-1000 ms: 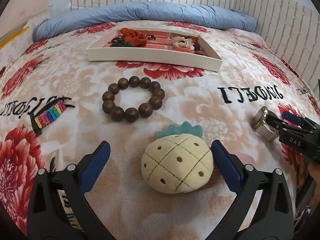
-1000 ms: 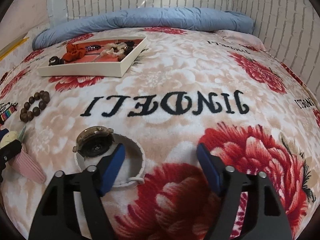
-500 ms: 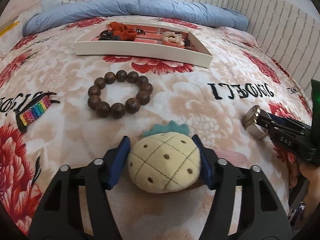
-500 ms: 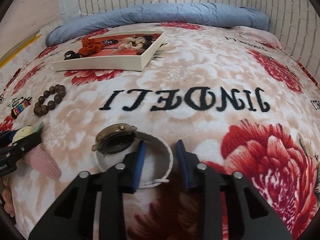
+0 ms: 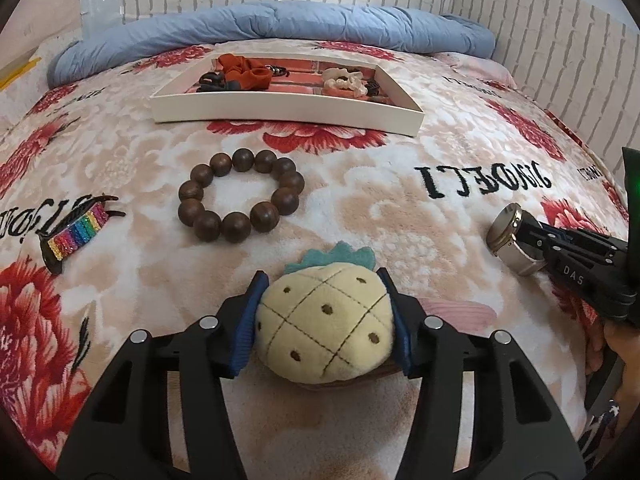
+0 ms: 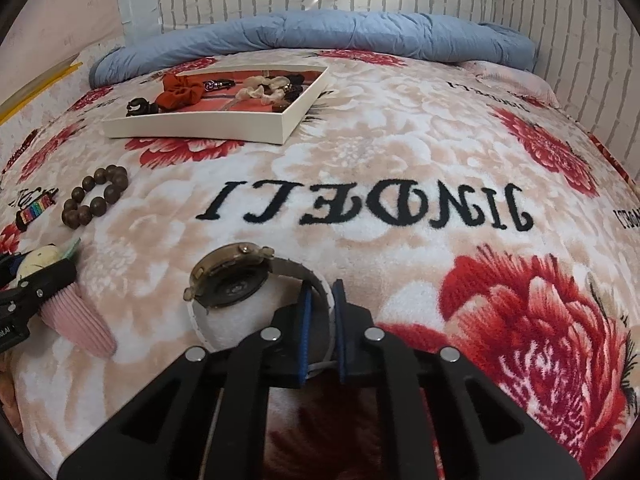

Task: Organize jewelry
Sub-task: 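Close left tool on pineapple plush clip while right tool grasps watch strap, then carry pineapple clip in left tool into tray while right tool carries watch there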

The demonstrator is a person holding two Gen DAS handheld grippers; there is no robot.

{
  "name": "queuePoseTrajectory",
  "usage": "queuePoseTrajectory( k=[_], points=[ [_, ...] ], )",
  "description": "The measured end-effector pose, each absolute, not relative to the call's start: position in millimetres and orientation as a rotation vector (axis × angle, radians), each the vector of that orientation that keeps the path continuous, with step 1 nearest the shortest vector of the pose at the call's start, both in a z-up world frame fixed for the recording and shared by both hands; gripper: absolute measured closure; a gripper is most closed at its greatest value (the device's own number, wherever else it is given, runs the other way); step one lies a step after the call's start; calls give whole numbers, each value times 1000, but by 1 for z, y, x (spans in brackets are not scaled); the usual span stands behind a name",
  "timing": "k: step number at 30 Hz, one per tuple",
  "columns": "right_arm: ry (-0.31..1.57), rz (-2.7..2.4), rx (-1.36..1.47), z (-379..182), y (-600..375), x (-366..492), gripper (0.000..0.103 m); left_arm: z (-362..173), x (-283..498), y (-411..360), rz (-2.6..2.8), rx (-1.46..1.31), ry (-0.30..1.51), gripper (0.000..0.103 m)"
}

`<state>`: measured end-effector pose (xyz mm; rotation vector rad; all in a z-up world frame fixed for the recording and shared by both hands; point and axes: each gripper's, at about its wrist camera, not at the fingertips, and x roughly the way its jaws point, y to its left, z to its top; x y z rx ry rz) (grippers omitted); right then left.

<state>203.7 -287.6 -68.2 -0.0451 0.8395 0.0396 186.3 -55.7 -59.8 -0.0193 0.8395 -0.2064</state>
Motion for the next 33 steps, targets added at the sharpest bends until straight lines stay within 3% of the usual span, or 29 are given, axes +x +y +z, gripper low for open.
queuePoseTrajectory(
  k=[16, 25, 33],
  points=[
    [807, -32, -48, -50, -282, 202, 97, -39, 178, -67, -141, 114, 769, 53],
    [677, -69, -80, -11, -275, 206, 97, 20, 182, -48, -155, 74, 632, 53],
    [580, -73, -6, 16, -272, 234, 97, 67, 245, -32, -95, 57, 478, 53]
  ],
)
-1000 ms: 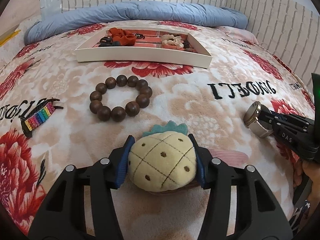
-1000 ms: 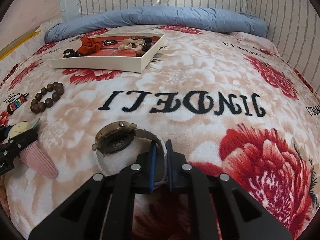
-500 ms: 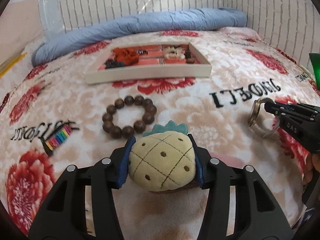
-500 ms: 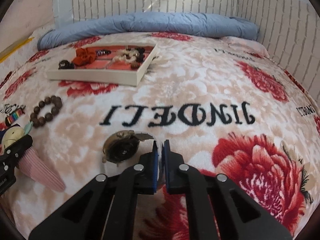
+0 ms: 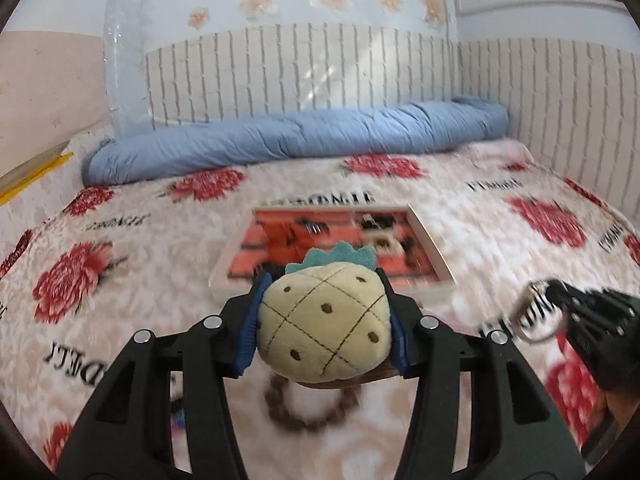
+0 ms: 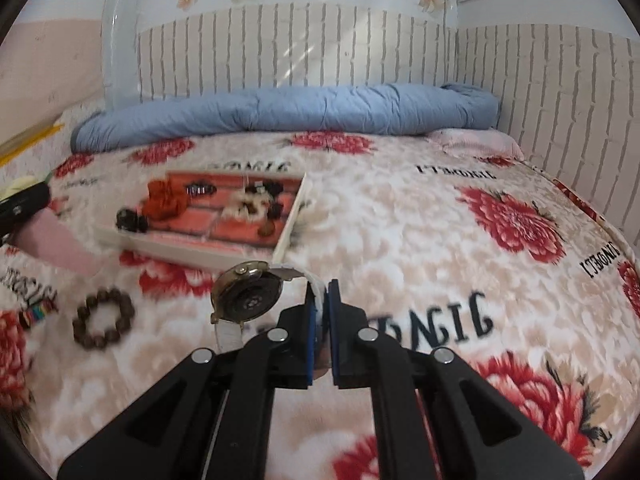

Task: Organize jewelry
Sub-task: 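Carry pineapple clip in left tool into tray while right tool carries watch there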

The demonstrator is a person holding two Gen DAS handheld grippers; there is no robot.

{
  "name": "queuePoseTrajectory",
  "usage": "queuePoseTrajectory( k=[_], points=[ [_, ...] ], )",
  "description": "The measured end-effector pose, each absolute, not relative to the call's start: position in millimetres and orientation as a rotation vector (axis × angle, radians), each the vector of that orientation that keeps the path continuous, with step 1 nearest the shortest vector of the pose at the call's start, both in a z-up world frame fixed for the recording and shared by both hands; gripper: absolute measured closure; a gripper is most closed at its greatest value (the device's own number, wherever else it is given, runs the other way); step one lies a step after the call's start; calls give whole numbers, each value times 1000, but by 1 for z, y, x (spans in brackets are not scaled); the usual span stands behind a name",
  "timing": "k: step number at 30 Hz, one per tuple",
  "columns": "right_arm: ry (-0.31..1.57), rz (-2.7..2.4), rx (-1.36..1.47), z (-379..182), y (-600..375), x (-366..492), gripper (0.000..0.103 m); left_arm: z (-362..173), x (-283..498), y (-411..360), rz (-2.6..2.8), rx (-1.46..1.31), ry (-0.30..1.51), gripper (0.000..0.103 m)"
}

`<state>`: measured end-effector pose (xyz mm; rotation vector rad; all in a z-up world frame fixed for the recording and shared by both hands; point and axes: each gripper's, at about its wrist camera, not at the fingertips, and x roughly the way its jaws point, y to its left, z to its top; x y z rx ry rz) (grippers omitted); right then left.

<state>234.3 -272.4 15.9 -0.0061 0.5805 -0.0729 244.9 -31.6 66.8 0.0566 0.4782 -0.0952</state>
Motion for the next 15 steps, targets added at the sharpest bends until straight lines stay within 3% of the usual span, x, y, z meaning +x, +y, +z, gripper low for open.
queuePoseTrajectory(
  k=[15],
  points=[
    [552, -53, 44, -2, -211, 381, 97, 28, 383, 14, 24, -29, 482, 53]
  ],
)
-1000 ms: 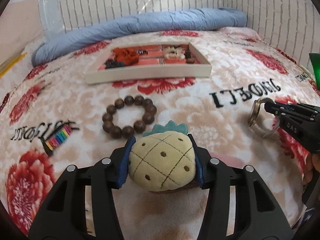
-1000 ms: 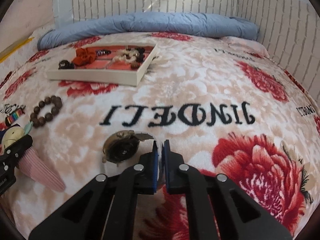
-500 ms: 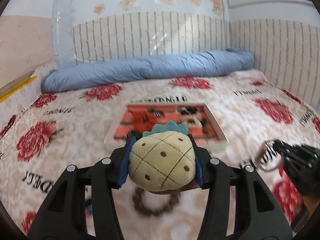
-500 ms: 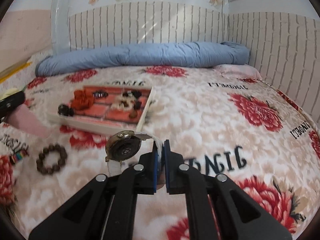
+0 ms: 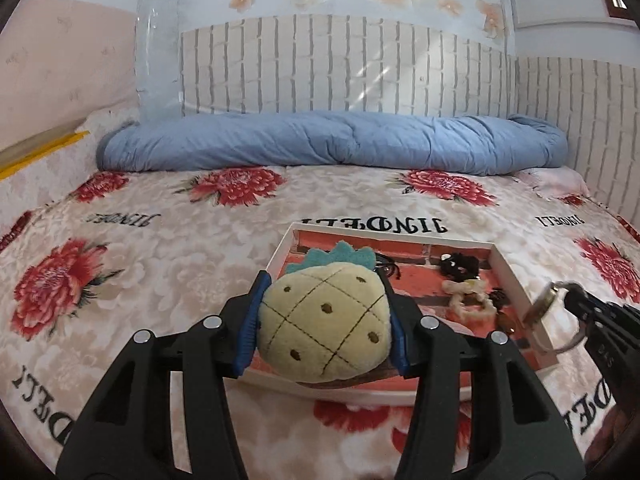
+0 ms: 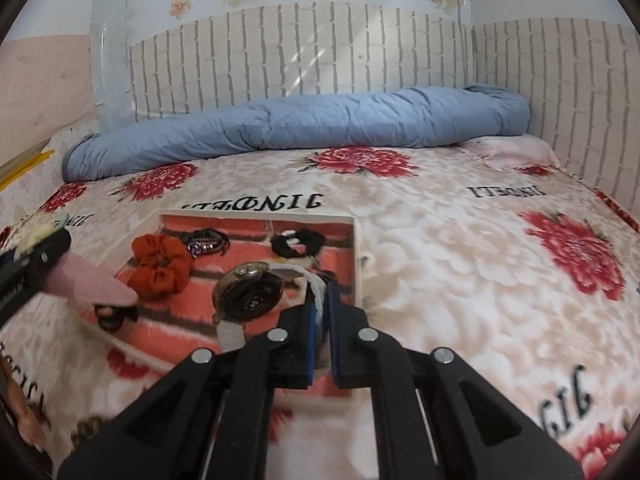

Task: Organize jewelry
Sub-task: 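Carry pineapple clip in left tool into tray while right tool carries watch there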

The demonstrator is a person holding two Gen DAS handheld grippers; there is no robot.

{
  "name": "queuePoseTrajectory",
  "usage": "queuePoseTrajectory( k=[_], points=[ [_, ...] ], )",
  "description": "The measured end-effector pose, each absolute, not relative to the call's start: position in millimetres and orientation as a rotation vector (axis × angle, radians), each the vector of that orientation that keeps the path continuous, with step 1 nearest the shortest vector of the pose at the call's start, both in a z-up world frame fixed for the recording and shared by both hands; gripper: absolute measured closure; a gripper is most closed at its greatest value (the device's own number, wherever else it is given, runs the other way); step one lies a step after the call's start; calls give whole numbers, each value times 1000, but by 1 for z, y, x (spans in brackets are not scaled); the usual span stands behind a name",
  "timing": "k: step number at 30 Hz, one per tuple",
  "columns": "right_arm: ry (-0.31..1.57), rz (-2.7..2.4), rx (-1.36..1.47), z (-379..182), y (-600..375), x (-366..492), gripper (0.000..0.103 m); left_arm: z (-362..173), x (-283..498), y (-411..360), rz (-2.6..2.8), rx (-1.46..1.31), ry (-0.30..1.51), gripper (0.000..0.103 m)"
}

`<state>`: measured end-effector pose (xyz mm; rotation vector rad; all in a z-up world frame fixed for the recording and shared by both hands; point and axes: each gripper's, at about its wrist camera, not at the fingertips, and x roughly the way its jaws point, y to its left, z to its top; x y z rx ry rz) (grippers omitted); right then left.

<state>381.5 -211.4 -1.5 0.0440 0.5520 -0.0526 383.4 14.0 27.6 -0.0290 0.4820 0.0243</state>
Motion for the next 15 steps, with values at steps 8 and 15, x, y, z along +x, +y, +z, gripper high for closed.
queuePoseTrajectory(
  k=[8, 15],
  points=[
    [585, -77, -11, -25, -191, 414, 97, 6, 428, 12, 23, -5, 519, 53],
    [616, -92, 28, -35, -203, 431, 97, -10, 447, 3, 31, 53, 543, 52]
  ],
)
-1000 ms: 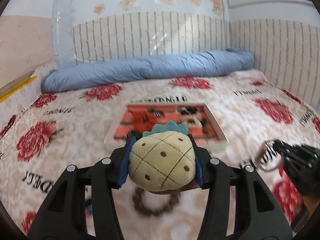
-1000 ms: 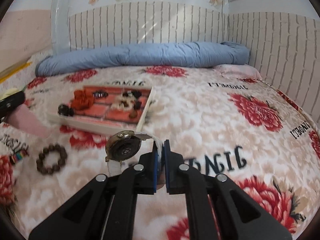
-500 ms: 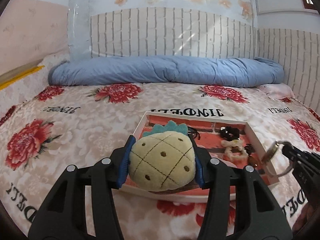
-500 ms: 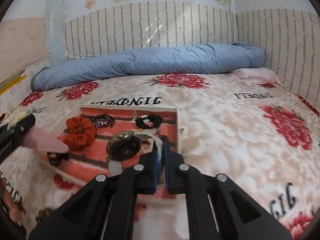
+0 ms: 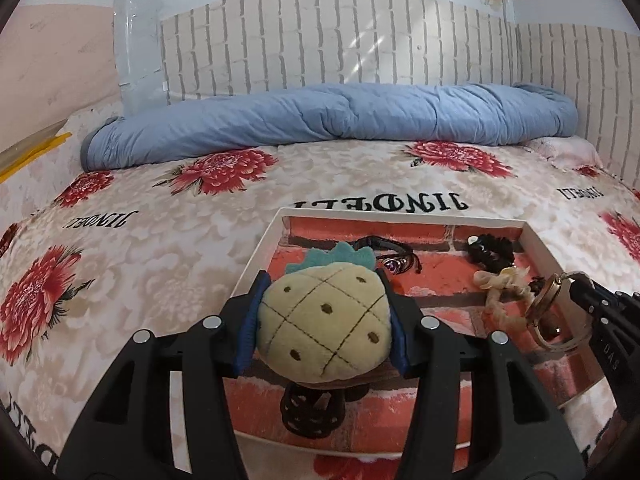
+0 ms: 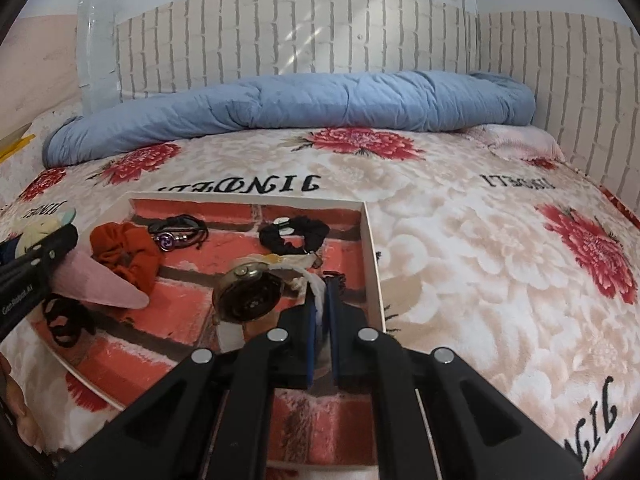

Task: Organize jewelry
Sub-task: 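Carry pineapple clip in left tool into tray while right tool carries watch there, then open both tools to release pineapple clip and watch in the tray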

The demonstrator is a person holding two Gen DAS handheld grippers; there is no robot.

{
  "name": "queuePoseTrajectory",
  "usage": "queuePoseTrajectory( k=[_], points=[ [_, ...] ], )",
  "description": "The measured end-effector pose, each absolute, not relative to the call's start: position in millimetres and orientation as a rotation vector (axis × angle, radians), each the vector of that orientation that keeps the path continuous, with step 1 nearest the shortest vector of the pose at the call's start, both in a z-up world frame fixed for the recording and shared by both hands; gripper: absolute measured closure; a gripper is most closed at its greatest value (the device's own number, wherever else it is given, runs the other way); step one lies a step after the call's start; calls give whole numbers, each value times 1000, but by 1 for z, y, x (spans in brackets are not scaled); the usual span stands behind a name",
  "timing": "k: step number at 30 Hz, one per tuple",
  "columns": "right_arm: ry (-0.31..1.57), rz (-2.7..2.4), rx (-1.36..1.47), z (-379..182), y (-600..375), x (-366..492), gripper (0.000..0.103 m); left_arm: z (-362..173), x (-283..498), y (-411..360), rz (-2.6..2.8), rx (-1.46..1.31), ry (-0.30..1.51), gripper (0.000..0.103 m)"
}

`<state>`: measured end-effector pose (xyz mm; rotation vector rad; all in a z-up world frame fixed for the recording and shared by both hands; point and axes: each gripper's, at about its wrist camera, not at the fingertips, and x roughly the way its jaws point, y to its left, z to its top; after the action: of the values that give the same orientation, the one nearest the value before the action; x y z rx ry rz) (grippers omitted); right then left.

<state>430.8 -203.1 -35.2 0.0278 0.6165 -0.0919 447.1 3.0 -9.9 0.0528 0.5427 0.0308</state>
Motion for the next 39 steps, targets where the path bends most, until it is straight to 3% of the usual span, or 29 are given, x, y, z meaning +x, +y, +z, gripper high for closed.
queuePoseTrajectory(
  k=[22, 29, 31, 33, 39],
  points=[
    [740, -46, 68, -60, -209, 451, 94, -35, 470, 18, 16, 37, 716, 45],
    [716, -31, 82, -56, -212, 448, 92, -37, 471, 30, 32, -8, 720, 31],
    [705, -26, 87, -53, -212, 447, 86, -34, 469, 33, 29, -32, 701, 29],
    [686, -30, 80, -50, -211, 445, 65, -31, 467, 34, 41, -32, 683, 22],
    [656, -30, 57, -44, -208, 441, 55, -33, 467, 27, 20, -28, 694, 15]
  ],
)
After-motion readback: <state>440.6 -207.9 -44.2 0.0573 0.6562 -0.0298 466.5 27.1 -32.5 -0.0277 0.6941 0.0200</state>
